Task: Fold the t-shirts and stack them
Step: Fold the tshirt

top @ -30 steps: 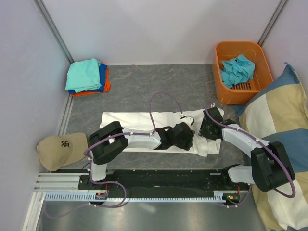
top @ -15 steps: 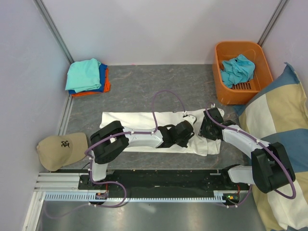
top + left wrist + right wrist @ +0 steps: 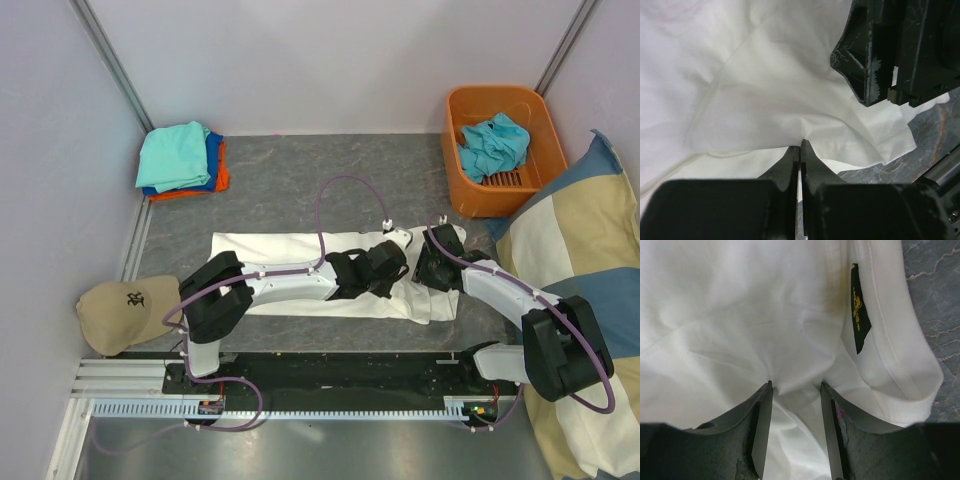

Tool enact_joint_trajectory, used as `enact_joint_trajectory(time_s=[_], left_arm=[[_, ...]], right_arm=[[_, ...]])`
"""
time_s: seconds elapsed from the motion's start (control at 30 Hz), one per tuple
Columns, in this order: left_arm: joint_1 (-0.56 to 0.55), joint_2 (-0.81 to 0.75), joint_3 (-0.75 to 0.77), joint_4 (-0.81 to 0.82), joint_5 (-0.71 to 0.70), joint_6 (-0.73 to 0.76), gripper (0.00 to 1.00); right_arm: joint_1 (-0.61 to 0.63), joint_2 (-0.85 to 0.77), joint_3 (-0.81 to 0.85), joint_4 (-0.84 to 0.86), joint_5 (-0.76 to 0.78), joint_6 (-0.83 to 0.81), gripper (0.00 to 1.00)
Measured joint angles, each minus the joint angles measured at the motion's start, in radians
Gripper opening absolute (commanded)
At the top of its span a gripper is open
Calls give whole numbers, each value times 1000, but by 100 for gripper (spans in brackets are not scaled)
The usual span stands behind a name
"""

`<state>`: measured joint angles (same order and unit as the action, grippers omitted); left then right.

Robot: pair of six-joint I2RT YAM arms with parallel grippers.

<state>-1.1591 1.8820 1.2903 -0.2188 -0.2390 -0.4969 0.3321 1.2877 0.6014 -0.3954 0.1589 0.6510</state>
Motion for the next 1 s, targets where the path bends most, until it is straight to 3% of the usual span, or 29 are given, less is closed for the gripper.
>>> enact_joint_trajectory(time_s=[0.3,0.4,0.47,0.5,0.53,1.0], left_arm=[[0,-14,21,-86,11,2,11],[0,-14,21,-122,13,1,21],[0,-19,16,-147,13,-1,61],[0,-23,11,-154,12,-2,92],[-1,-31,2,-164,11,-4,100],[17,-289,-69,-296,-81,-20,100]], right_arm=[[0,0,-4,14,0,0,51],[0,0,-5,15,0,0,52],[0,0,-5,15,0,0,52],[0,0,-5,15,0,0,52],[0,0,-5,16,0,0,52],[0,-21,13,-6,12,1,53]])
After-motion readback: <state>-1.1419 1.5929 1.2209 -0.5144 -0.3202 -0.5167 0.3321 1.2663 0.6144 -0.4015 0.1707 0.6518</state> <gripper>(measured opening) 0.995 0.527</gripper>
